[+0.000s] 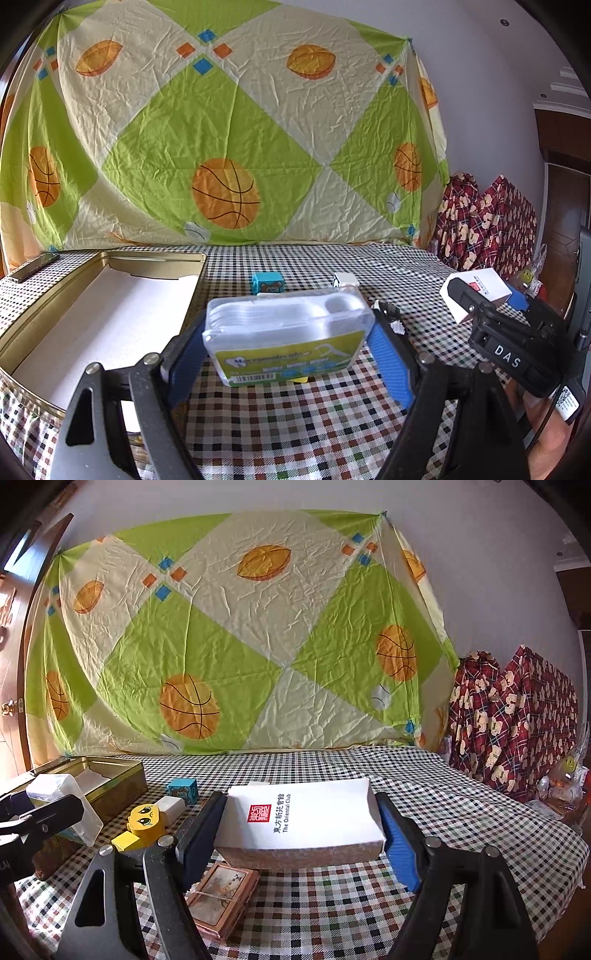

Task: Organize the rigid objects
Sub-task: 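Carry the white box and clear plastic box with both grippers toward the gold tin tray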

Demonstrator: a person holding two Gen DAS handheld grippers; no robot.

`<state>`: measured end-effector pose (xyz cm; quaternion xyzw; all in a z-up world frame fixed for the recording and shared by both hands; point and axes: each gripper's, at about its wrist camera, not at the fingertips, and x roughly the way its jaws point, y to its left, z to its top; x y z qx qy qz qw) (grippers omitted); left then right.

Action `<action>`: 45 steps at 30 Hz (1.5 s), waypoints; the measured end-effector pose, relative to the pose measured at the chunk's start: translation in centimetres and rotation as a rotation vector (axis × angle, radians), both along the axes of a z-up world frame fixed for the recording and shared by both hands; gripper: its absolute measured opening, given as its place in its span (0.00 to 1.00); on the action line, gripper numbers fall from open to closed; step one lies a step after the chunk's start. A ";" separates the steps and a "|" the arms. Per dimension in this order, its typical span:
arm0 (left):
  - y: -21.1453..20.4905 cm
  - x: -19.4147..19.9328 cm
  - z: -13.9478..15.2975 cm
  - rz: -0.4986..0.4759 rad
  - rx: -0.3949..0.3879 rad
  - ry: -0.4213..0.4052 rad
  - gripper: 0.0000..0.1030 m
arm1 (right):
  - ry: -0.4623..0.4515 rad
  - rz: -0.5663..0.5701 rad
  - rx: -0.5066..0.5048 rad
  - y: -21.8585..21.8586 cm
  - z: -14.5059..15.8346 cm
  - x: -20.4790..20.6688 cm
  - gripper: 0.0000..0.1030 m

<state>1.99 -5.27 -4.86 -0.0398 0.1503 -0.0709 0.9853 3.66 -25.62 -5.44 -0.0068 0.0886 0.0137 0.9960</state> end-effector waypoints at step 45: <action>1.5 -2.9 0.5 0.062 0.035 -0.187 0.80 | -0.060 -0.012 -0.018 2.1 0.3 -1.3 0.78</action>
